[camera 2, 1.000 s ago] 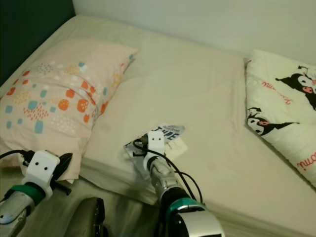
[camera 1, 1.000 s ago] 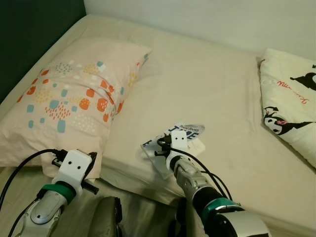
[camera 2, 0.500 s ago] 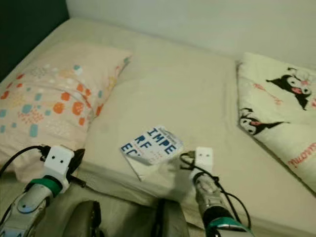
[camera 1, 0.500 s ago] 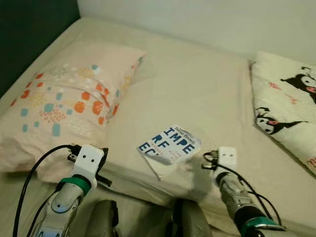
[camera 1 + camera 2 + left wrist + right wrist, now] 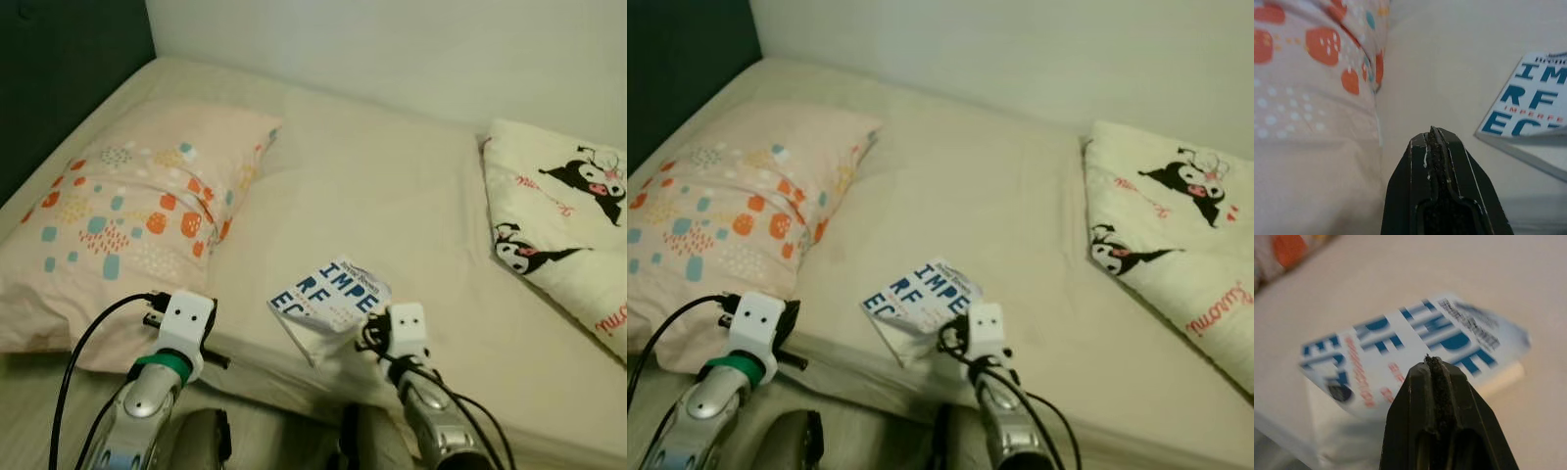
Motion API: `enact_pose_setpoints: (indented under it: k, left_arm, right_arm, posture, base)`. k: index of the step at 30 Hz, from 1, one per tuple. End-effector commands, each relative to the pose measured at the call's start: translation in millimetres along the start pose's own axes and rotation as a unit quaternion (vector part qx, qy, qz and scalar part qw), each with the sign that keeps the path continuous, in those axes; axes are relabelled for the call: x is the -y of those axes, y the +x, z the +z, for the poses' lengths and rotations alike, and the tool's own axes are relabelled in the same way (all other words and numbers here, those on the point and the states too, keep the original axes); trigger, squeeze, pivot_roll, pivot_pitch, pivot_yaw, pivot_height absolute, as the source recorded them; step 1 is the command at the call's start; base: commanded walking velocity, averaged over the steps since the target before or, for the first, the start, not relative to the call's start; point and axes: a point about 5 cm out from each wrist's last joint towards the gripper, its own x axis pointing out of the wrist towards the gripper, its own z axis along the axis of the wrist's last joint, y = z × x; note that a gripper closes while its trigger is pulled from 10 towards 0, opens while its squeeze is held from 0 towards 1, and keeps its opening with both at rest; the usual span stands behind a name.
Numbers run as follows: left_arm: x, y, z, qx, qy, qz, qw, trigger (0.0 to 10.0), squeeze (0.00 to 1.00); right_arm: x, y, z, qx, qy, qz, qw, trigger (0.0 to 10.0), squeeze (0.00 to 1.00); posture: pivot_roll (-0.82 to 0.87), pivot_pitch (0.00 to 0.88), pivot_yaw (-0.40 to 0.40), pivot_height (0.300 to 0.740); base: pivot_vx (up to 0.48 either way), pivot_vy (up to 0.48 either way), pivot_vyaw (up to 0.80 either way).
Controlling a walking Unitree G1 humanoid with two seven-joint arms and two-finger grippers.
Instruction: Clean up the room
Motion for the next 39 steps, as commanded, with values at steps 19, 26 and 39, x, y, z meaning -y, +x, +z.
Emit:
enact_pose_setpoints:
  k: [19,26,39]
  left_arm:
    - [-9.4,-4.0,-15.2,-0.015,0.011,0.03,0.999,10.0,0.0]
    - [-9.3,-3.0,-16.7,-0.017,0.014,0.028,0.999,10.0,0.0]
    - [-9.6,0.5,-17.8,-0.017,0.011,0.023,1.0,10.0,0.0]
  right_arm:
    - [4.3,-2.7,5.3,0.005,0.008,-0.015,1.0,10.0,0.0]
    - [5.3,-5.4,1.6,0.002,0.012,-0.024,1.0,10.0,0.0]
    - [8.4,-7.8,-1.9,-0.01,0.016,-0.039,0.999,10.0,0.0]
  posture:
    - [0.11,0.0,-0.061,0.685]
    - [0.11,0.0,-0.058,0.7]
    - [0.11,0.0,-0.048,0.74]
  base:
    - [0.0,0.0,0.0]
    - [0.0,0.0,0.0]
    - [0.0,0.0,0.0]
